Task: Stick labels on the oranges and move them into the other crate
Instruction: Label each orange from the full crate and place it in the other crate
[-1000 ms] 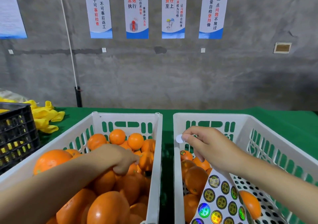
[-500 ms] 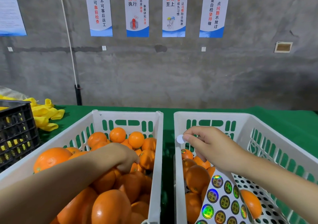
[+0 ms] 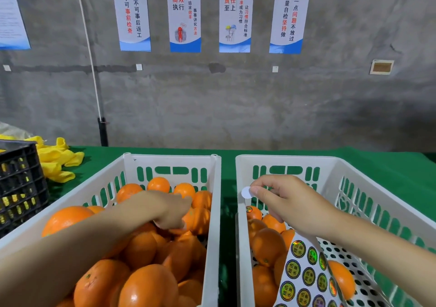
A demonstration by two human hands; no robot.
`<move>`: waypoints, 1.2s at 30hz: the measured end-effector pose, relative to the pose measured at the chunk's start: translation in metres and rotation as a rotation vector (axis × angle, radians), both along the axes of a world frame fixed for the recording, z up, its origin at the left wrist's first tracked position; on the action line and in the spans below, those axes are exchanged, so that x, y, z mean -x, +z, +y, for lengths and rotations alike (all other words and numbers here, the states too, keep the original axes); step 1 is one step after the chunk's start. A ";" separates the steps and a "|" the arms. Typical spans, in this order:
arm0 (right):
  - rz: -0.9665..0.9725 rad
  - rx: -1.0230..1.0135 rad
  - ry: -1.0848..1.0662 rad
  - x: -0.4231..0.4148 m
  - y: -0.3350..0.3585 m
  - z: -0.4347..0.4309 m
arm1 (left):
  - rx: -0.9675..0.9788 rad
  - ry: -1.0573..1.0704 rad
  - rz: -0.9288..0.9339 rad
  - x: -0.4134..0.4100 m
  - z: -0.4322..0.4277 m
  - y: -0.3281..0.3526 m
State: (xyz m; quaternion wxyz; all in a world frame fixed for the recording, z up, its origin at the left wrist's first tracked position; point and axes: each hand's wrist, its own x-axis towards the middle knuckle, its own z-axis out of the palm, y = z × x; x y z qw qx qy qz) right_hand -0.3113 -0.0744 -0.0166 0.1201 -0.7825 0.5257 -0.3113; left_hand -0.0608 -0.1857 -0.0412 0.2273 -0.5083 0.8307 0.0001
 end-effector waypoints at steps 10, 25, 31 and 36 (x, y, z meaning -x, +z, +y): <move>-0.248 0.035 -0.090 0.003 0.003 -0.007 | 0.208 0.164 1.302 0.016 0.005 0.029; 0.154 0.587 -0.103 0.002 0.027 0.014 | -0.307 0.082 1.678 0.064 0.061 0.019; 0.226 0.611 -0.023 -0.004 0.026 0.018 | -0.430 0.168 1.795 0.063 0.065 0.025; 0.201 0.575 -0.013 -0.004 0.023 0.018 | -0.533 0.175 1.851 0.065 0.071 0.028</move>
